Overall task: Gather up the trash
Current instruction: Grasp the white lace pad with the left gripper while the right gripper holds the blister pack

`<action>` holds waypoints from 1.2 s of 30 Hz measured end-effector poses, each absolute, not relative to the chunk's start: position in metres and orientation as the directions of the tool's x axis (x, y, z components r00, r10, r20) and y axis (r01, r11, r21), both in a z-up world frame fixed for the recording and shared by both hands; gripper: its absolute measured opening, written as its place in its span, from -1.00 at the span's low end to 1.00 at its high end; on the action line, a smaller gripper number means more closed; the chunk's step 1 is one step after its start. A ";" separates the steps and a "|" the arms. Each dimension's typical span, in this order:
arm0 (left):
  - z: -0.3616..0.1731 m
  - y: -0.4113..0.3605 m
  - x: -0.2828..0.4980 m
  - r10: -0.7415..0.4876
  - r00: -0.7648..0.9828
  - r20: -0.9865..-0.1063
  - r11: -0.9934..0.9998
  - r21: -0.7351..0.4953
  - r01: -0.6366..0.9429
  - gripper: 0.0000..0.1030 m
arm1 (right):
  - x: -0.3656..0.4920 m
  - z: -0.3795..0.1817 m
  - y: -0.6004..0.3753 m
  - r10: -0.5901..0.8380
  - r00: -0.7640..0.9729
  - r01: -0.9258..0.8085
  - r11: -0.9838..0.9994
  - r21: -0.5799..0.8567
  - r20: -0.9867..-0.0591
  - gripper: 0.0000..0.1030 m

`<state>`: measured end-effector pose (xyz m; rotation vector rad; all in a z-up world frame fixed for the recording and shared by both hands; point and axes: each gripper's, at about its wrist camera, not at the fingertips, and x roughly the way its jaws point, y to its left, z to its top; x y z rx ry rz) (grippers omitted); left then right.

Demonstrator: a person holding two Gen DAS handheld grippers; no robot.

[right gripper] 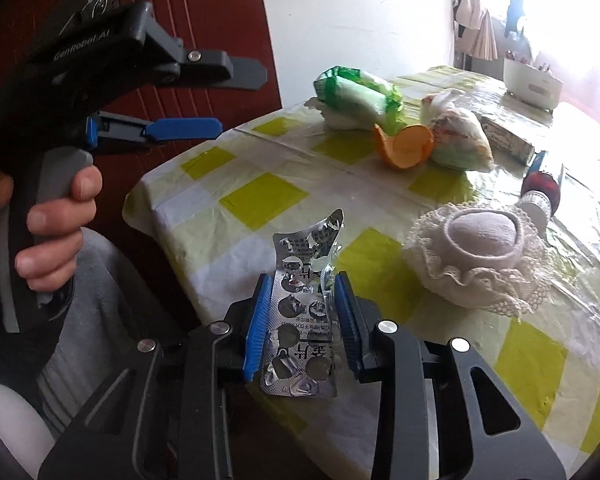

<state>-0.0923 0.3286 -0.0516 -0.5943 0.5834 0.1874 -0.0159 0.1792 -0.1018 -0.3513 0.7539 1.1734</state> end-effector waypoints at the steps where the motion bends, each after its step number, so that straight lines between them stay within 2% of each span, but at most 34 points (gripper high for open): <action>1: -0.052 0.329 -0.092 0.001 0.821 -0.571 0.818 -0.472 -0.329 0.54 | -0.016 -0.102 0.178 0.694 0.197 -0.920 0.376 0.115 -0.692 -0.39; 6: -0.055 0.326 -0.087 -0.004 0.809 -0.588 0.823 -0.461 -0.331 0.54 | -0.017 -0.088 0.167 0.737 0.219 -0.916 0.381 0.126 -0.639 -0.39; 13: -0.059 0.317 -0.080 0.009 0.791 -0.611 0.846 -0.417 -0.332 0.54 | 0.004 -0.054 0.123 0.820 0.310 -0.867 0.452 0.211 -0.482 -0.39; 18: -0.059 0.290 -0.064 -0.032 0.772 -0.635 0.902 -0.351 -0.252 0.54 | 0.028 -0.042 0.084 0.832 0.385 -0.797 0.518 0.311 -0.400 -0.39; 22: -0.058 0.260 -0.047 -0.046 0.753 -0.657 0.950 -0.262 -0.171 0.54 | 0.039 -0.039 0.062 0.829 0.417 -0.754 0.544 0.367 -0.373 -0.39; 28: -0.061 0.212 -0.010 -0.060 0.701 -0.710 0.992 -0.119 -0.036 0.54 | 0.034 -0.036 0.041 0.823 0.451 -0.740 0.562 0.371 -0.345 -0.39; 36: -0.074 0.186 0.032 -0.055 0.637 -0.769 0.998 -0.049 0.027 0.54 | 0.027 -0.030 0.017 0.817 0.483 -0.729 0.575 0.372 -0.315 -0.39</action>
